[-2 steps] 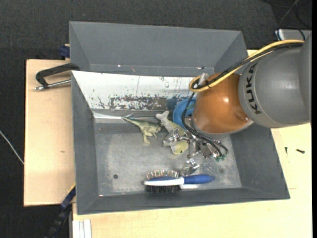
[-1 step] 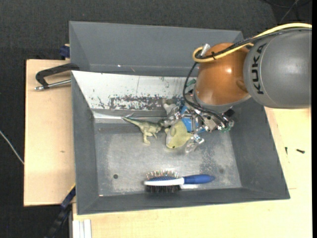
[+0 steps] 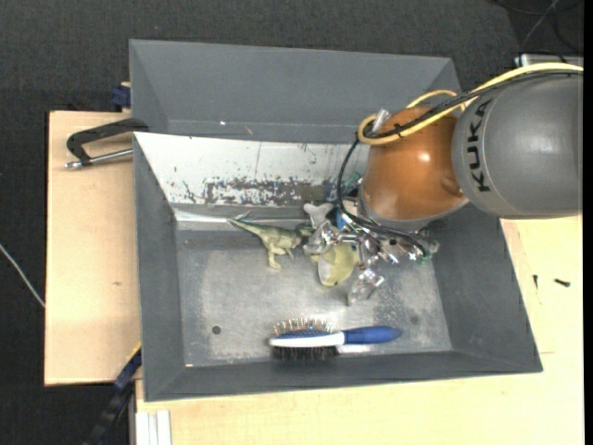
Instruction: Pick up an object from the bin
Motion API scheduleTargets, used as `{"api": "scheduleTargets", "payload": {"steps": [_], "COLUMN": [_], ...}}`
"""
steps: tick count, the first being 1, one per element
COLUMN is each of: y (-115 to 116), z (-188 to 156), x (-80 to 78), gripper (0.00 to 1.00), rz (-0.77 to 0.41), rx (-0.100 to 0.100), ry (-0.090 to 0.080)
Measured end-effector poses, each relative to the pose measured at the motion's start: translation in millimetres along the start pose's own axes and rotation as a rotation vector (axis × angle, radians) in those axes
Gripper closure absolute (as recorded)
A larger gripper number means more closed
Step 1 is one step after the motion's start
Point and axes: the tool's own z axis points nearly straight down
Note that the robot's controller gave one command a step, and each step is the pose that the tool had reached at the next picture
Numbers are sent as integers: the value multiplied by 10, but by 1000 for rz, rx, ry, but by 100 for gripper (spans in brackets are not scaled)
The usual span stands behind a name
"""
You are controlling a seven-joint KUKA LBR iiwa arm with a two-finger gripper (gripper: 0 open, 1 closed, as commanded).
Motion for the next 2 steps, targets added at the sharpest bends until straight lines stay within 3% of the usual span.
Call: {"api": "scheduleTargets", "payload": {"steps": [1,2], "y": [-21,-657], "z": [-31,-427], "x": [13,376], "gripper": [100,100], "rz": [0,8], "rx": [0,3], "ry": [9,6]}}
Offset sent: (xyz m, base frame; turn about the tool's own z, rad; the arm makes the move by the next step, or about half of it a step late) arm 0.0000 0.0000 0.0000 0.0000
